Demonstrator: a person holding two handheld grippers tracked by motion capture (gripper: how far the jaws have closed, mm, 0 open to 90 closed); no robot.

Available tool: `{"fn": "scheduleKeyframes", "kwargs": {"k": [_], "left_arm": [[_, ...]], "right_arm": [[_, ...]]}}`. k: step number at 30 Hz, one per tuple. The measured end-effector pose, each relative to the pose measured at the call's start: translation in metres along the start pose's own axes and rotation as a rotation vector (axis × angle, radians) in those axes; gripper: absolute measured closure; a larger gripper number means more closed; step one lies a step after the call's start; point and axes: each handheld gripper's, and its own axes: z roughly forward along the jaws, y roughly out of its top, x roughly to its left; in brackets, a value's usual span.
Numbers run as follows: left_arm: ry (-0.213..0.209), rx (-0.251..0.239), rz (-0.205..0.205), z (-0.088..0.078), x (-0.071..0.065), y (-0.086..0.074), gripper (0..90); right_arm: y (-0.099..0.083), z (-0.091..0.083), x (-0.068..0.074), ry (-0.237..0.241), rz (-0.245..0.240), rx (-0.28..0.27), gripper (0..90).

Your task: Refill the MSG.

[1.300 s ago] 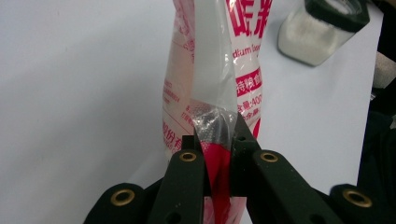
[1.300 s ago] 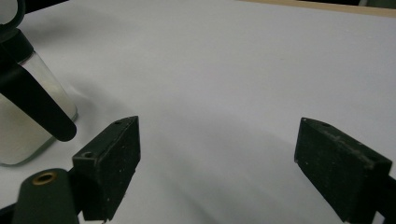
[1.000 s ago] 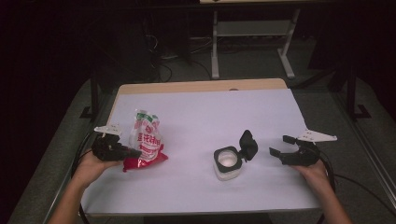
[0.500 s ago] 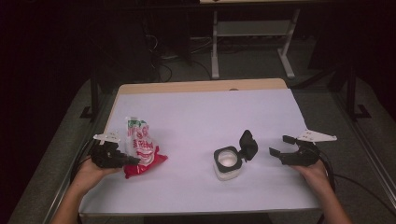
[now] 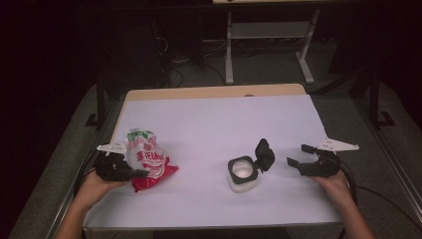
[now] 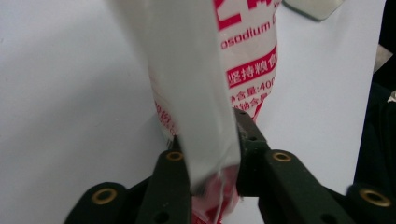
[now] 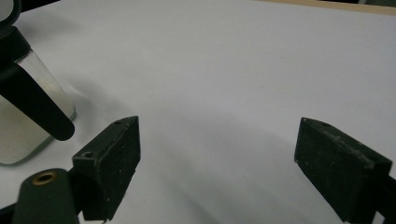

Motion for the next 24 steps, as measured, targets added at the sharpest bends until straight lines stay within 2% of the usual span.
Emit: {"fn": "scheduleKeyframes", "kwargs": {"k": [8, 13, 19, 24], "left_arm": [[0.001, -0.038, -0.007, 0.002, -0.003, -0.006, 59.5], [0.001, -0.064, 0.015, 0.002, -0.004, -0.011, 44.9], [0.039, -0.092, 0.0, -0.002, -0.003, -0.016, 33.7], [0.074, -0.106, 0.001, -0.005, 0.0, -0.018, 27.8]], "right_arm": [[0.0, 0.0, 0.0, 0.0, 0.005, -0.001, 14.0], [0.0, 0.0, 0.0, 0.0, 0.007, -0.002, 13.9], [0.0, 0.0, 0.0, 0.0, 0.007, -0.002, 14.0], [0.0, 0.0, 0.0, -0.001, 0.006, -0.001, 14.0]]}}
